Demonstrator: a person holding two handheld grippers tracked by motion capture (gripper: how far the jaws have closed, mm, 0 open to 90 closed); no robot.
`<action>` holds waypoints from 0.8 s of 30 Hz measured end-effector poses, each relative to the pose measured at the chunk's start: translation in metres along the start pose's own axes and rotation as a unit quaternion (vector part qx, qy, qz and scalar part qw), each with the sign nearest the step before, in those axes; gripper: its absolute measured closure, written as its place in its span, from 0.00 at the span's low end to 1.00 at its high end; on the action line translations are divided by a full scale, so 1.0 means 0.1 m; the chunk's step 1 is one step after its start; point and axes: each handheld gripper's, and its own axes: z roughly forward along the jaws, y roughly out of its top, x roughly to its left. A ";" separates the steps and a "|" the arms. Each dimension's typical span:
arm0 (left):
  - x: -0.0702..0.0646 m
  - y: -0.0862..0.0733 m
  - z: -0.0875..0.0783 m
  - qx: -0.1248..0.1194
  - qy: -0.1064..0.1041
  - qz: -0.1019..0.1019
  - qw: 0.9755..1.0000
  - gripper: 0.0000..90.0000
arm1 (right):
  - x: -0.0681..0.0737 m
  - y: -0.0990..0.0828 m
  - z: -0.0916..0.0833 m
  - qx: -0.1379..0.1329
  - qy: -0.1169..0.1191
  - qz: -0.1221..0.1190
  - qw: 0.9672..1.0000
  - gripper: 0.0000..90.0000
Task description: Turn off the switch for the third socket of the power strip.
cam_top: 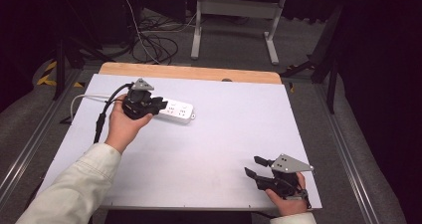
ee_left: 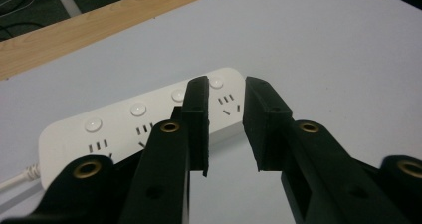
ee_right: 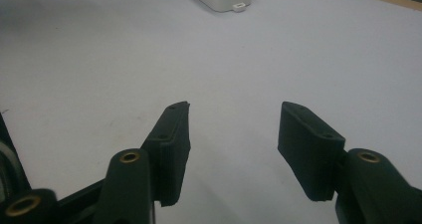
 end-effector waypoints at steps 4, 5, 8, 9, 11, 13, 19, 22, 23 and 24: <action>0.03 -0.01 0.10 -0.017 0.000 0.006 1.000 0.85 | 0.00 0.00 0.00 0.001 0.001 -0.001 1.000 0.52; 0.04 -0.02 0.11 -0.021 0.000 0.010 1.000 0.86 | 0.00 0.00 0.00 0.000 0.001 -0.001 1.000 0.52; 0.05 -0.02 0.20 -0.031 0.004 0.018 0.999 0.88 | 0.00 0.00 0.00 0.000 0.002 -0.002 1.000 0.52; 0.06 -0.02 0.23 -0.030 0.006 0.017 0.999 0.88 | 0.00 0.00 0.00 0.001 0.002 -0.002 1.000 0.52; 0.07 -0.03 0.29 -0.032 0.010 0.013 0.999 0.90 | 0.00 0.00 0.00 0.001 0.003 -0.003 1.000 0.53; 0.10 -0.04 0.34 -0.031 0.001 0.001 1.000 0.92 | 0.01 0.00 0.00 0.001 0.004 -0.004 1.000 0.53; 0.15 -0.08 0.50 -0.036 0.007 -0.005 0.999 0.99 | 0.00 0.00 0.00 0.000 0.008 -0.004 1.000 0.53; 0.17 -0.09 0.57 -0.037 0.004 -0.010 0.999 1.00 | 0.01 0.00 -0.01 0.000 0.009 -0.004 1.000 0.53; 0.17 -0.10 0.59 -0.038 0.006 -0.007 0.999 1.00 | 0.01 -0.01 -0.01 -0.001 0.010 -0.005 1.000 0.53; 0.17 -0.10 0.61 -0.039 0.010 -0.005 0.999 1.00 | 0.01 0.00 -0.01 -0.001 0.011 -0.005 1.000 0.53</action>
